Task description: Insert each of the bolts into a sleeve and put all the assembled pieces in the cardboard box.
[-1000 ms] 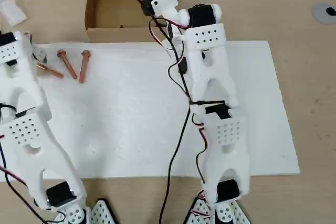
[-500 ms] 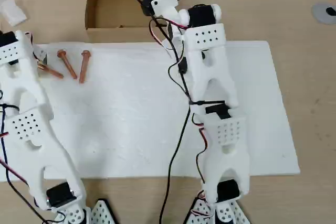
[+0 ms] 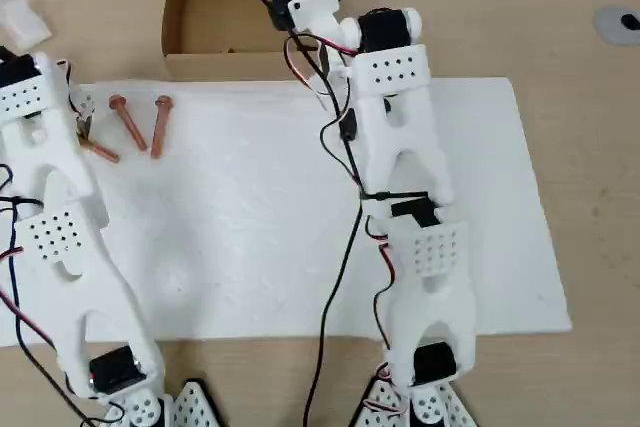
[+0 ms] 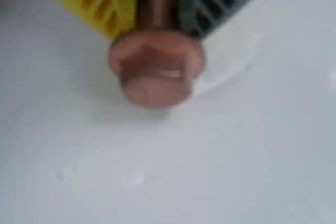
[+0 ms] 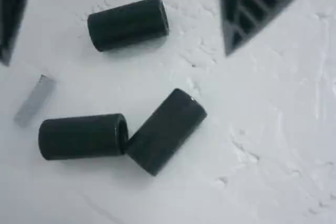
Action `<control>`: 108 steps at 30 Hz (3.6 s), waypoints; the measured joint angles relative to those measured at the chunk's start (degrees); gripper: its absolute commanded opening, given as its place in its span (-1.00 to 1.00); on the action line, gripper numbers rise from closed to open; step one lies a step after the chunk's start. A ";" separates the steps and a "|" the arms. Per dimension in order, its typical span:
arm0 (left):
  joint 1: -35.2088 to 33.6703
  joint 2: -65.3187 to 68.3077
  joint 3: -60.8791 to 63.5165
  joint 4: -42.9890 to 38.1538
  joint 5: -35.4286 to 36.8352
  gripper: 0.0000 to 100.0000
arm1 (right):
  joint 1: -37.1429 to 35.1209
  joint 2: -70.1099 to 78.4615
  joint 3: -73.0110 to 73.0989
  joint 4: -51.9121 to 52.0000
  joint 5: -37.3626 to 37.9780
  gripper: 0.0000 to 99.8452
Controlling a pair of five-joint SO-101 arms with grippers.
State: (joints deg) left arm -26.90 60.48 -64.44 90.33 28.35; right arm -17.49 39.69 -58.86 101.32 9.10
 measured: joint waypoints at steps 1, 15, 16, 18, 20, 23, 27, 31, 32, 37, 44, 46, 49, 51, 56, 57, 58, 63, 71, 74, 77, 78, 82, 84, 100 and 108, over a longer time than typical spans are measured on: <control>0.00 0.00 -0.35 0.62 0.00 -0.98 | 0.00 0.00 0.00 0.00 0.00 -0.41; 0.00 -0.44 -18.64 9.85 -12.57 -0.99 | 0.00 0.00 0.00 0.00 -4.84 -0.41; 0.00 -1.14 -18.64 9.85 -14.15 -0.99 | 0.00 0.00 0.00 0.00 -6.77 -0.41; 0.35 -3.69 -18.37 9.85 -17.14 -0.99 | 0.00 0.00 0.00 0.00 -11.25 -0.41; 1.49 -8.18 -16.35 9.85 -19.87 -0.99 | 0.00 0.00 0.00 0.00 -14.68 -0.41; 3.16 -16.35 -9.76 9.85 -21.98 -0.99 | 0.00 0.00 0.00 0.00 -16.18 -0.41; 5.80 -29.98 4.13 9.93 -24.18 -0.98 | -0.18 0.00 0.26 0.00 -18.64 -0.41; 8.35 -44.84 19.25 9.93 -25.23 -0.98 | -0.79 0.00 3.16 0.00 -21.89 -0.41; 8.88 -48.35 22.86 9.93 -25.67 -0.98 | -0.79 0.00 4.04 0.00 -22.15 -0.41; 11.08 -65.14 38.59 7.38 -26.29 -0.98 | -0.97 0.00 9.32 -1.49 -22.59 -0.41; 12.40 -88.18 64.26 -4.84 -26.29 -0.98 | -0.97 0.00 13.45 -6.42 -22.59 -0.41; 12.40 -94.33 72.44 -8.62 -26.29 -0.98 | -0.97 0.00 14.42 -7.47 -22.59 -0.41; 12.40 -101.98 82.81 -12.66 -26.29 -0.99 | -0.97 0.00 15.74 -8.88 -22.59 -0.43; 12.40 -106.29 88.09 -14.86 -26.29 -0.99 | -0.97 0.00 16.70 -10.20 -22.59 -0.51; 12.40 -114.46 95.65 -18.20 -26.29 -0.99 | -0.97 0.00 18.73 -12.57 -22.59 -0.66; 12.40 -115.60 96.53 -18.46 -26.29 -0.99 | -0.97 0.00 18.73 -12.75 -22.59 -0.67; 12.40 -116.66 97.14 -18.64 -26.29 -0.99 | -0.97 0.00 18.81 -13.01 -22.59 -0.67; 12.40 -118.77 98.11 -18.64 -26.29 -0.99 | -0.97 0.00 18.90 -13.19 -22.59 -0.67; 12.40 -118.77 98.11 -18.64 -26.29 -0.99 | -0.97 0.00 18.90 -13.19 -22.59 -0.67; 12.40 -118.77 98.11 -18.64 -26.29 -0.98 | -0.97 0.53 18.90 -13.19 -22.59 -0.67; 12.40 -118.77 98.11 -18.64 -26.29 -0.98 | -0.97 1.32 18.90 -13.19 -22.59 -0.67; 12.40 -118.77 98.11 -18.64 -26.29 -0.98 | -0.97 1.58 18.90 -13.19 -22.24 -0.67; 12.40 -118.77 98.11 -18.64 -26.29 -0.98 | -0.62 2.64 18.90 -13.19 -19.96 -0.67; 12.40 -118.77 98.11 -18.64 -26.29 -0.98 | -0.62 2.64 18.90 -13.19 -19.78 -0.67; 12.40 -118.77 98.11 -18.64 -26.29 -0.98 | 1.41 2.64 18.90 -14.59 -16.35 -0.67; 12.40 -118.77 98.11 -18.64 -26.29 -0.98 | 1.49 5.89 18.90 -14.59 -16.35 -0.67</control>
State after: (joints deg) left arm -14.51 -58.29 33.67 71.69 2.07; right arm -16.00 45.58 -39.96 86.73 -7.25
